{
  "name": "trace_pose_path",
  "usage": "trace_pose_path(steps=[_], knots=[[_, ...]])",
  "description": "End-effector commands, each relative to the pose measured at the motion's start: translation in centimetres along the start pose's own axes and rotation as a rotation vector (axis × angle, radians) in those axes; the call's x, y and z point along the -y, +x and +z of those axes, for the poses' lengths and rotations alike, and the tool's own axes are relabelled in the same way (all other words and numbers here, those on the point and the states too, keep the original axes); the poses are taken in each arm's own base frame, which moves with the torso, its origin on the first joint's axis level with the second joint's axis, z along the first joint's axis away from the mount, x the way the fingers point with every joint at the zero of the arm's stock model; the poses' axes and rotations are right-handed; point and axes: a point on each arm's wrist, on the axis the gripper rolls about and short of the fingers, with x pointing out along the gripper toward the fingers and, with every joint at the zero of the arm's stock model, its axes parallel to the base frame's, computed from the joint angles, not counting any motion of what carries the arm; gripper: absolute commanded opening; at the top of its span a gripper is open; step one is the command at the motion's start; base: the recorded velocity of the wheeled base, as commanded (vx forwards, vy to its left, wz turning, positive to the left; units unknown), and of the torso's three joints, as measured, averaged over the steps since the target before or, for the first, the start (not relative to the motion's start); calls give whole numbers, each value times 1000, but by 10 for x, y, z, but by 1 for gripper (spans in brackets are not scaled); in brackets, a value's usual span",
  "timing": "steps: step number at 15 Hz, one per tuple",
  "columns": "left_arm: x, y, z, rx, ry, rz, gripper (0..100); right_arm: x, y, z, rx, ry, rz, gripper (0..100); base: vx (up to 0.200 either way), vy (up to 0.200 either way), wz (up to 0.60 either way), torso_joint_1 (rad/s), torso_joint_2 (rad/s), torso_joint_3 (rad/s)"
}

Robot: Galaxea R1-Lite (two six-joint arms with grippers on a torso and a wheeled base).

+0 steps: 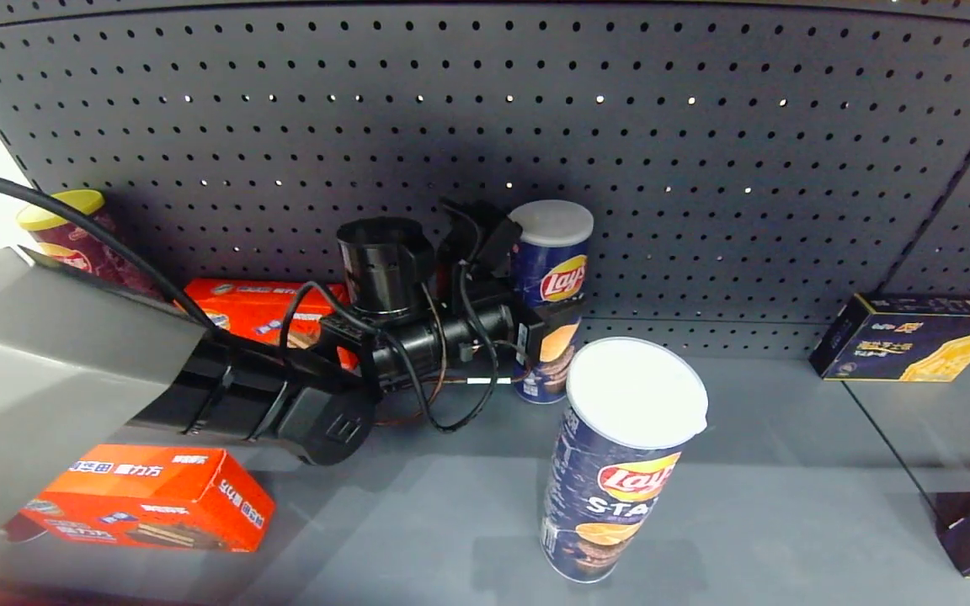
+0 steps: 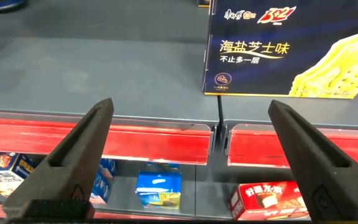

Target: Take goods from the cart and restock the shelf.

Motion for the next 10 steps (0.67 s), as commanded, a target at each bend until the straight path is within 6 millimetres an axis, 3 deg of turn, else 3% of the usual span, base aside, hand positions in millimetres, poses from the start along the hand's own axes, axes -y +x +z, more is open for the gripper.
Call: trace_pose_path(steps=[1,2,7,10], knots=[[0,2,-8,-9,-4,-1,0,0,0,0,-3,0,1,100,0,0,0,0,0,0],[1,2,-8,-2,1,-2,100,0,0,0,-1,-2,1,100,0,0,0,0,0,0],[5,-2,-12,-14,-2,0,100,0,0,0,-1,-2,1,100,0,0,0,0,0,0],[17,-40,3,24,27,14,100,0,0,0,-1,0,1,100,0,0,0,0,0,0]])
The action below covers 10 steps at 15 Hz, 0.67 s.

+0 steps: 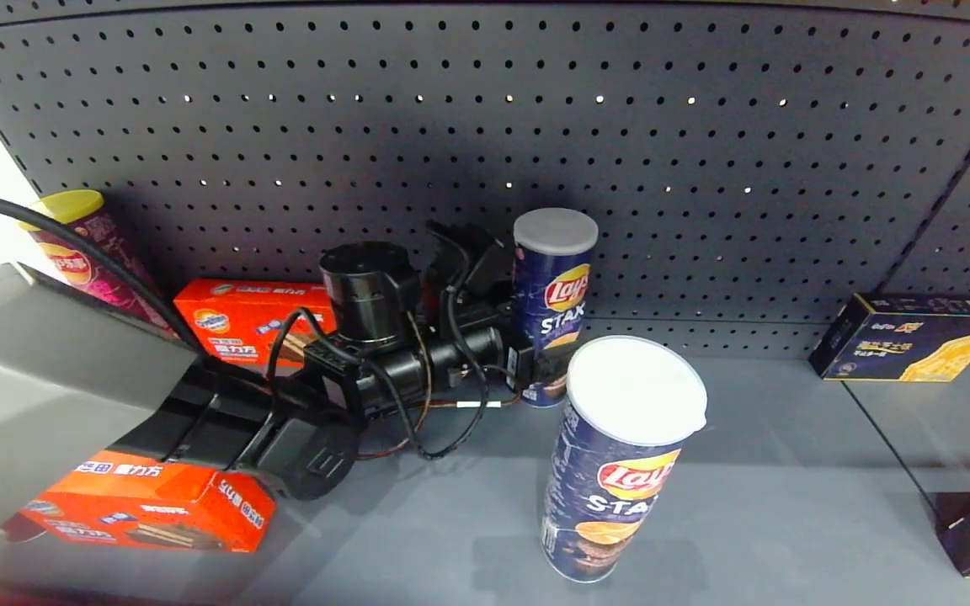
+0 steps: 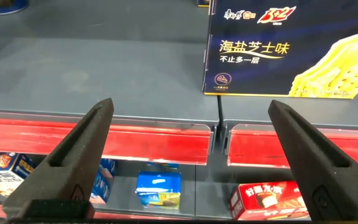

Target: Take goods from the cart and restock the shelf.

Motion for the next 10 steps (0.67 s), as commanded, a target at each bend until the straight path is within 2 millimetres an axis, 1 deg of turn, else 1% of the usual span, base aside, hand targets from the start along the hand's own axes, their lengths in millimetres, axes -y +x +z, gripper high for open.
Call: trace_pose_path(steps=[1,2,4,7,10], knots=[[9,-32,13,8,45,14,100,0,0,0,-1,0,1,100,0,0,0,0,0,0],[9,-45,10,-16,66,34,100,0,0,0,-1,0,1,100,0,0,0,0,0,0],[10,-56,5,-49,91,72,100,0,0,0,-1,-2,1,100,0,0,0,0,0,0],[8,-55,6,-62,91,164,100,0,0,0,-1,-2,1,100,0,0,0,0,0,0],[10,-51,5,-67,89,174,100,0,0,0,-1,0,1,100,0,0,0,0,0,0]])
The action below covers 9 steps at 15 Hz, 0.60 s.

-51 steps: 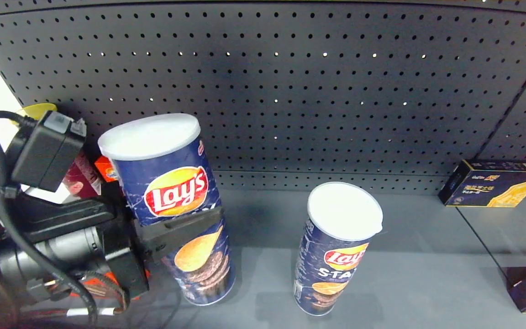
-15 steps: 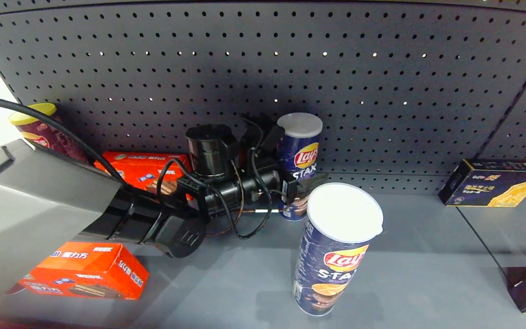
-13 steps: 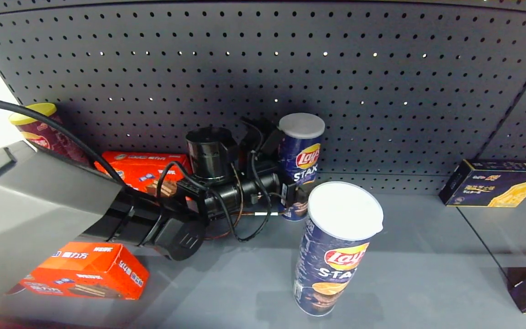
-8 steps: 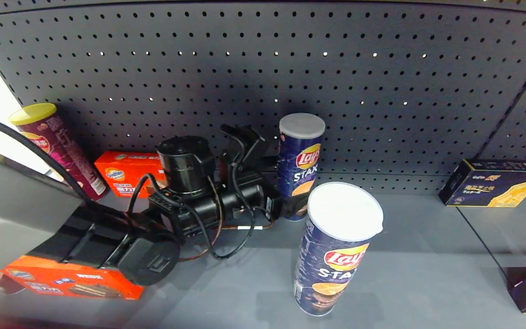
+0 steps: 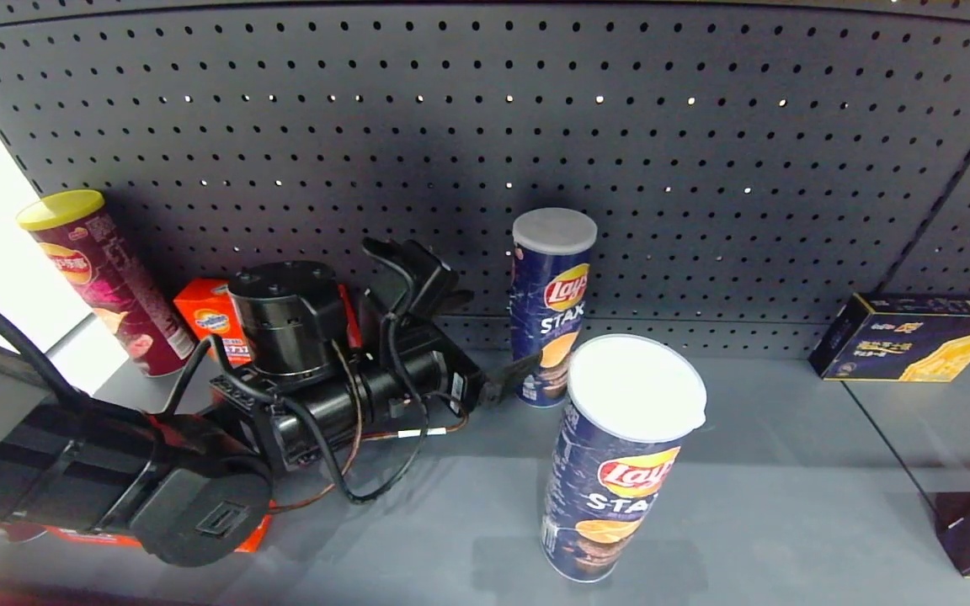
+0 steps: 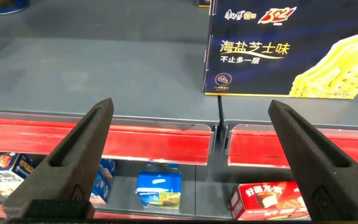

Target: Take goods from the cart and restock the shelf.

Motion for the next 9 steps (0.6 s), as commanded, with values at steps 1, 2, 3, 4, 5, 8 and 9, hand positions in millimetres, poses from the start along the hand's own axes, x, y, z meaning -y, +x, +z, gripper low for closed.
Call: trace_pose_path(steps=[1,2,3,4,5,8,9], knots=[[1,4,-2,-5,-3,-3,100,0,0,0,-1,0,1,100,0,0,0,0,0,0],[-1,7,-3,-5,-3,1,100,0,0,0,-1,0,1,100,0,0,0,0,0,0],[-1,8,-5,-11,-4,21,100,0,0,0,-1,0,1,100,0,0,0,0,0,0],[-2,10,-6,-16,-4,40,100,0,0,0,-1,0,1,100,0,0,0,0,0,0],[-3,10,-6,-17,-4,55,100,0,0,0,-1,0,1,100,0,0,0,0,0,0],[-6,9,-7,-23,-6,78,100,0,0,0,-3,0,1,100,0,0,0,0,0,0],[-6,9,-7,-24,-6,82,100,0,0,0,-1,0,1,100,0,0,0,0,0,0]])
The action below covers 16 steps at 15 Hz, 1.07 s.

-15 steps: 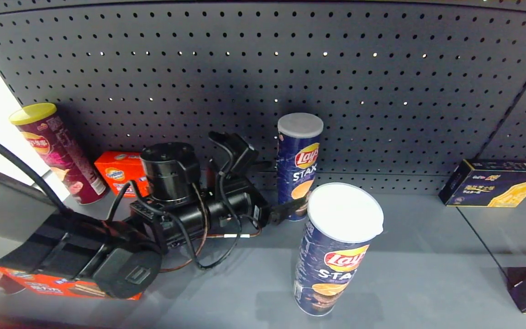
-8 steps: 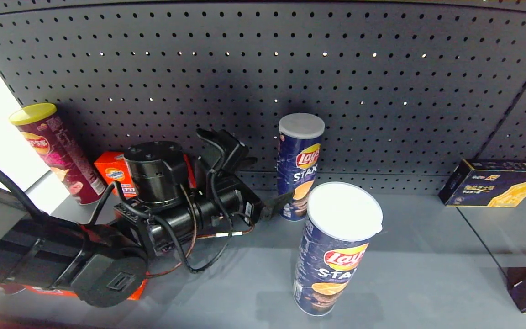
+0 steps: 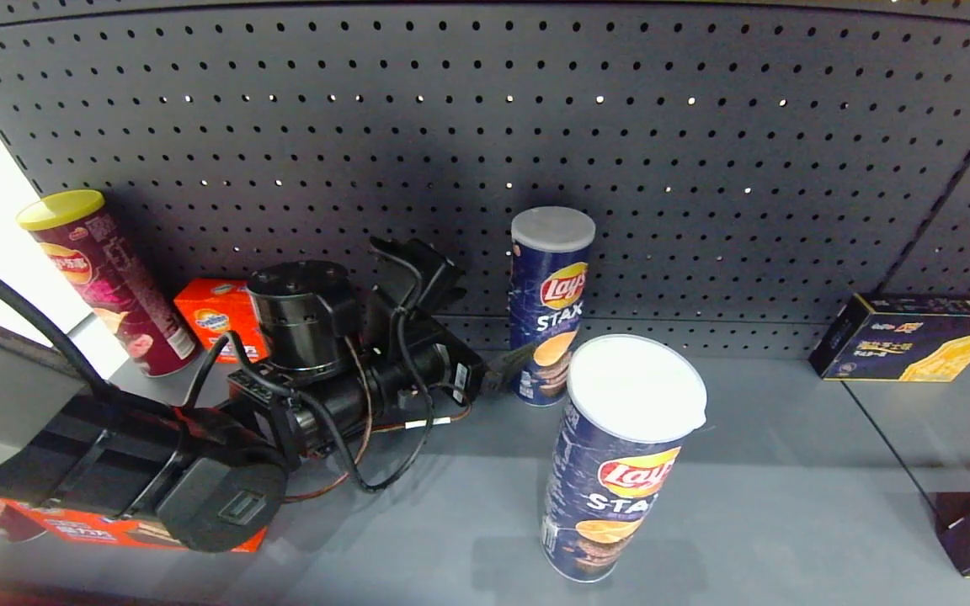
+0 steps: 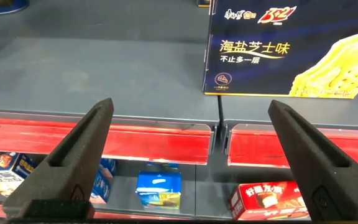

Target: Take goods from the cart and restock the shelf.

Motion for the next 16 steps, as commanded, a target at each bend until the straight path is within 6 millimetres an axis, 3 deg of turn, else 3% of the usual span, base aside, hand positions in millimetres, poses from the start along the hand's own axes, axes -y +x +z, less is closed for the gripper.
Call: trace_pose_path(steps=[1,10,16], knots=[[-2,0,-2,-5,-1,12,100,0,0,0,-1,0,0,100,0,0,0,0,0,0],[-9,-3,-5,-20,-8,48,100,0,0,0,-1,-2,0,100,0,0,0,0,0,0],[-6,-19,8,10,12,61,100,0,0,0,-1,-2,0,100,0,0,0,0,0,0]])
